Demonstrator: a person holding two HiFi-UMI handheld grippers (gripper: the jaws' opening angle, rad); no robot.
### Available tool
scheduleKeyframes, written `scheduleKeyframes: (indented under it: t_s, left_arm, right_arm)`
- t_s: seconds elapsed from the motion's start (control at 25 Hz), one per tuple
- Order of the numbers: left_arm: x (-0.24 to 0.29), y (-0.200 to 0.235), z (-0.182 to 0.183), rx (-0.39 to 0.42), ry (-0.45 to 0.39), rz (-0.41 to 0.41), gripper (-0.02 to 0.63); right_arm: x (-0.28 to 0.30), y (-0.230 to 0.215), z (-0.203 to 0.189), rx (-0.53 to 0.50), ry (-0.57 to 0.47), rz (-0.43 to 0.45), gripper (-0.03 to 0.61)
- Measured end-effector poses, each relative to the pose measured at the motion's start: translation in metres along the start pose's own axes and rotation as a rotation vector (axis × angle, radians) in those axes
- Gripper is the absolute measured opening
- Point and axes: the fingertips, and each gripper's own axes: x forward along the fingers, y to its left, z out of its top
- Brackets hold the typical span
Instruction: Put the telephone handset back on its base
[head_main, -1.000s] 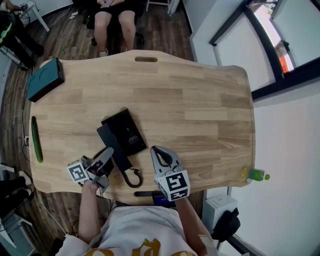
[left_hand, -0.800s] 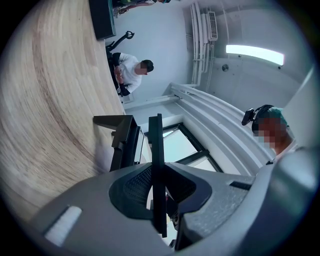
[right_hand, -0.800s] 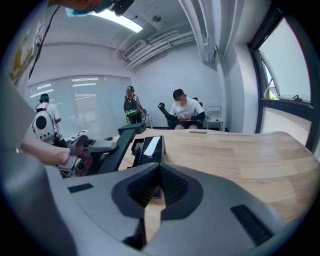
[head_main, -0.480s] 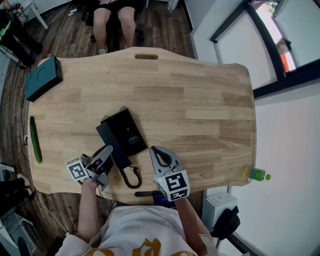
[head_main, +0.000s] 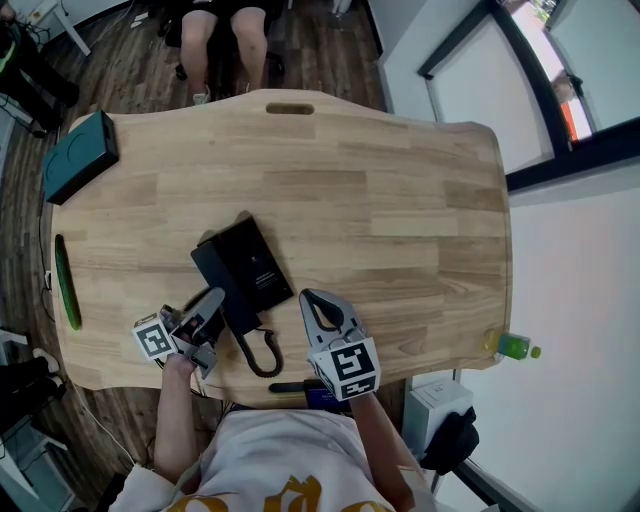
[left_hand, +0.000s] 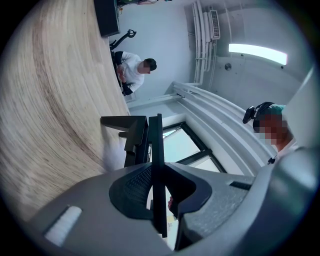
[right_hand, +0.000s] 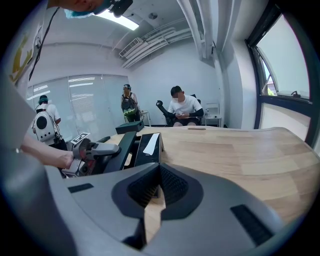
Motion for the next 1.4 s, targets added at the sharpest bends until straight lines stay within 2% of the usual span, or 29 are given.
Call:
scheduleKeyframes:
  t_s: [0.16,0.6,1.08,1.4]
  left_arm:
    - [0.001,0.005,0.0,0.034,0.003,0.018,0.074]
    - [0.008,0.008,0.004,0.061,0.0,0.009,0.074]
    - [0.009,0.016,0.0,0.128,0.031,0.089,0.074]
    - [0.011,0.022,-0.002,0.113,0.028,0.12,0.074]
  right_arm:
    - [0.001,-0.003,-0.002,0.011,0.007,-0.005,0.003]
    - [0.009,-0.006,-0.005,0.031,0.009,0.01,0.003]
    - [0.024,-0.002,0.002,0.019,0.008,0.035,0.003]
    - [0.033,-0.004,0.0,0.011,0.022,0.042,0.003]
